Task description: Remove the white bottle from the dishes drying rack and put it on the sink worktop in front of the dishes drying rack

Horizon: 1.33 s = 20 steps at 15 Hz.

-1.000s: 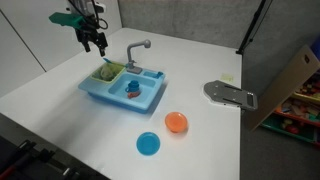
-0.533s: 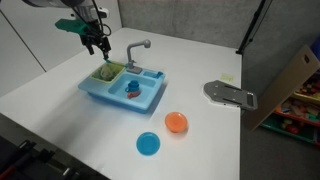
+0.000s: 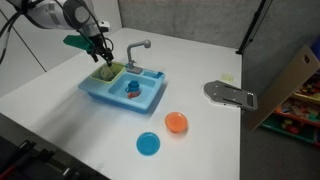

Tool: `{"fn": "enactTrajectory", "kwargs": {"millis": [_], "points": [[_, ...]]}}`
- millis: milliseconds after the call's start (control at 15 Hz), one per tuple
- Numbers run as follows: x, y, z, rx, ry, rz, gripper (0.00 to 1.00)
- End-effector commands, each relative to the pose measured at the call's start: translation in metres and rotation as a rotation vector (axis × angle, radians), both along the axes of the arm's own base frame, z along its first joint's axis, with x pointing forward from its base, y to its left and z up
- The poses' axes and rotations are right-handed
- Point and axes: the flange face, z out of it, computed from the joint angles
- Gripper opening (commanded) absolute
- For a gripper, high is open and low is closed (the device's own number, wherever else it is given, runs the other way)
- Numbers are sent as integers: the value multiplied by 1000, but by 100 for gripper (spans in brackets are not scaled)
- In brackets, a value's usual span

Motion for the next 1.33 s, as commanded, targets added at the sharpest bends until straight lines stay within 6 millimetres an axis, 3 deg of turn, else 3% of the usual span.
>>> {"fn": "enactTrajectory", "kwargs": {"millis": [0, 133, 200, 800, 1267], "points": [[8, 5, -12, -27, -42, -22, 100], [8, 6, -19, -35, -48, -28, 100], [8, 5, -23, -39, -50, -32, 81], [7, 5, -41, -64, -25, -39, 10], [-1, 7, -2, -76, -7, -14, 10]]}}
